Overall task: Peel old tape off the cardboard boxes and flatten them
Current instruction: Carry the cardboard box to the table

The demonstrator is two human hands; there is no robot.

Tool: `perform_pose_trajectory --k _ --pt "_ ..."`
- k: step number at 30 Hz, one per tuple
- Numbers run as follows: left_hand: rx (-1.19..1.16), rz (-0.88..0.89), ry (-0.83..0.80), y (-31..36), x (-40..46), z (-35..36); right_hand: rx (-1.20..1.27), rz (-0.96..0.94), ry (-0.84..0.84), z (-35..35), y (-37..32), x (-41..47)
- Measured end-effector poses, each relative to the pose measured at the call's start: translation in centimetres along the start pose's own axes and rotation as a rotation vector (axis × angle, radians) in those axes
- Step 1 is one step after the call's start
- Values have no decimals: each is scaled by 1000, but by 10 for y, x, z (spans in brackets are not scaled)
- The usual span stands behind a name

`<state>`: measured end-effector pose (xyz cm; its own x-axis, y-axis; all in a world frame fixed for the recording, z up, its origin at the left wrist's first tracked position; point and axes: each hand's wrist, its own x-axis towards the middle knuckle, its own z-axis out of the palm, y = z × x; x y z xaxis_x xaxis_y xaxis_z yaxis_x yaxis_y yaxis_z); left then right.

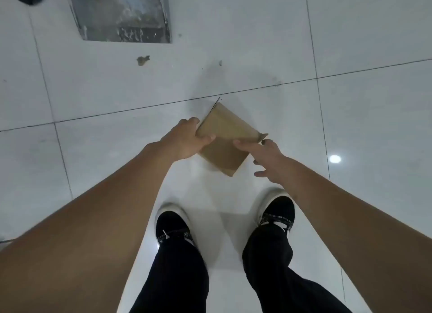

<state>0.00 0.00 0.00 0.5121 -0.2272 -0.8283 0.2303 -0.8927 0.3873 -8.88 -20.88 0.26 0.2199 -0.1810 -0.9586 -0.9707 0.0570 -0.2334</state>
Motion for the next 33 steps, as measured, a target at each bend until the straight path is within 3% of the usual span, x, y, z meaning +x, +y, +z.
perform_pose_trajectory --k 4,8,15,21,28,33 --pt "-54 -6 -48 -16 30 16 88 35 15 -2 10 32" --pt "-187 5 -82 -26 47 22 242 18 -97 -11 20 56" --pt "-438 52 -23 -25 40 29 390 -92 -132 -6 7 50" --pt "-604 66 110 1 -2 0 298 -229 -94 -19 -45 2" --pt "-739 121 219 77 -85 -88 300 -391 -105 -41 -141 -104" --pt "-810 164 186 110 -150 -145 243 -469 -183 -55 -189 -192"
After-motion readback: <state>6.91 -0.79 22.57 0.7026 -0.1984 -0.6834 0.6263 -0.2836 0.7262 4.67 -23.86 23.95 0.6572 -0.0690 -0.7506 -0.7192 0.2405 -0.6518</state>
